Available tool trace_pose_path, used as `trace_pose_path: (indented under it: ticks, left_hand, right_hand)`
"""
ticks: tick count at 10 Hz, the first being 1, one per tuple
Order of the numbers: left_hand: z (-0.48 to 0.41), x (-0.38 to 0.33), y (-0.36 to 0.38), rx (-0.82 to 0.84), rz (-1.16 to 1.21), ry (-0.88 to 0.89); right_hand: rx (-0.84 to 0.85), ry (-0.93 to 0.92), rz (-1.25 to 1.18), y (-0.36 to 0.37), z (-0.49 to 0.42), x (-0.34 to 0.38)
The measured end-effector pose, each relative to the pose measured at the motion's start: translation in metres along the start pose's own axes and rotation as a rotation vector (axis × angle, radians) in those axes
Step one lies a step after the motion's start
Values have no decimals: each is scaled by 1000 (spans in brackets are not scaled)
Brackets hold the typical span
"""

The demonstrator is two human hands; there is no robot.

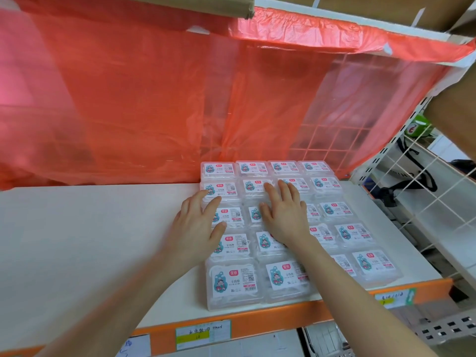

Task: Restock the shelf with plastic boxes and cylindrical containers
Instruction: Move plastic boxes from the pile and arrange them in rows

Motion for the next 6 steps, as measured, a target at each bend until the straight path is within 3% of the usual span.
trace_pose_path:
  ticks: [6]
  left_hand:
    - [-3,0,4,48,26,4]
  right_hand:
    - [23,-2,3,-2,1,1]
Point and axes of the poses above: each hand's wrist, its own z-axis away from the middle knuckle, its own y-axis out of the palm, x = y × z, the point moved 7 cm from there along -z, towards the middle knuckle, and after that the axes turned 11 degrees about y, right-handed, at the moved point
